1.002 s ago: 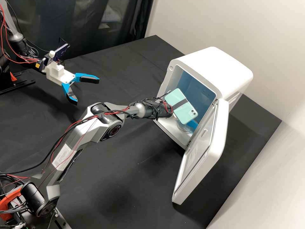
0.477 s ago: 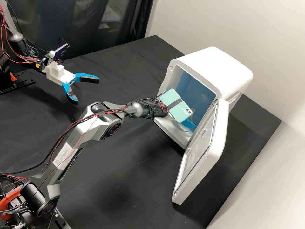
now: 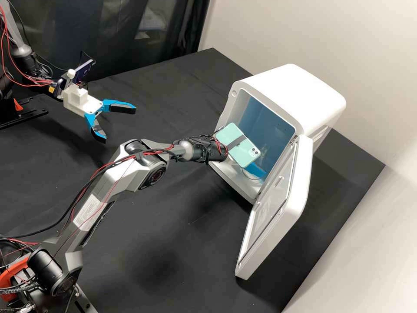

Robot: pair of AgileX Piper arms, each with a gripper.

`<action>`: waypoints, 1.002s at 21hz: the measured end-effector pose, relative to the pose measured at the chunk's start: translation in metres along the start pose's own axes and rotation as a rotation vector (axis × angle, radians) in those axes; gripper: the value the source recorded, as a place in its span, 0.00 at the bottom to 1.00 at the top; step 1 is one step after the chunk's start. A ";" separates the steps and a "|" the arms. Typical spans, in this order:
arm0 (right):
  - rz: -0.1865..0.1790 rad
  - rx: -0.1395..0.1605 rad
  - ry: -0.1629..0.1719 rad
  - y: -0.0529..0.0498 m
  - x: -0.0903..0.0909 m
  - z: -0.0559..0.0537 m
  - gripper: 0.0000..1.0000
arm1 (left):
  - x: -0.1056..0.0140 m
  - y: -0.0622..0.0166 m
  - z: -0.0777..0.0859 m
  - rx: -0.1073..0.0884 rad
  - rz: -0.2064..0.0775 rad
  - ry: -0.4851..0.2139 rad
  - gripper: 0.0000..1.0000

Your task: Take the flask out of the incubator

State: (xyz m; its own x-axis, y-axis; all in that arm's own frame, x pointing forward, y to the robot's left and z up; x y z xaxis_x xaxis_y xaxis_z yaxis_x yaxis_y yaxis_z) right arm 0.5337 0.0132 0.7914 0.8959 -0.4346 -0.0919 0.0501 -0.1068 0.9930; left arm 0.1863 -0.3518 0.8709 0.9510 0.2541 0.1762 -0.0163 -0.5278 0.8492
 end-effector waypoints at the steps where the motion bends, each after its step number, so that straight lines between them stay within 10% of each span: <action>1: 0.002 0.000 -0.001 0.000 0.000 0.000 1.00 | 0.000 0.0000 0.000 0.000 0.000 0.000 1.00; 2: 0.002 0.000 -0.001 0.000 0.000 0.000 0.00 | 0.000 0.0000 0.000 0.000 0.000 0.000 1.00; 21: 0.005 -0.017 -0.006 -0.006 -0.001 0.002 0.00 | -0.003 -0.0018 -0.002 0.000 -0.009 0.008 1.00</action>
State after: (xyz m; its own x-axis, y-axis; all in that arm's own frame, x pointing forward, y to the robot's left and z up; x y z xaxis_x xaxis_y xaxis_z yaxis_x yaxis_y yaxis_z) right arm 0.5312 0.0126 0.7857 0.8937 -0.4401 -0.0871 0.0529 -0.0893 0.9946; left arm 0.1830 -0.3498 0.8700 0.9486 0.2656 0.1722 -0.0073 -0.5255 0.8508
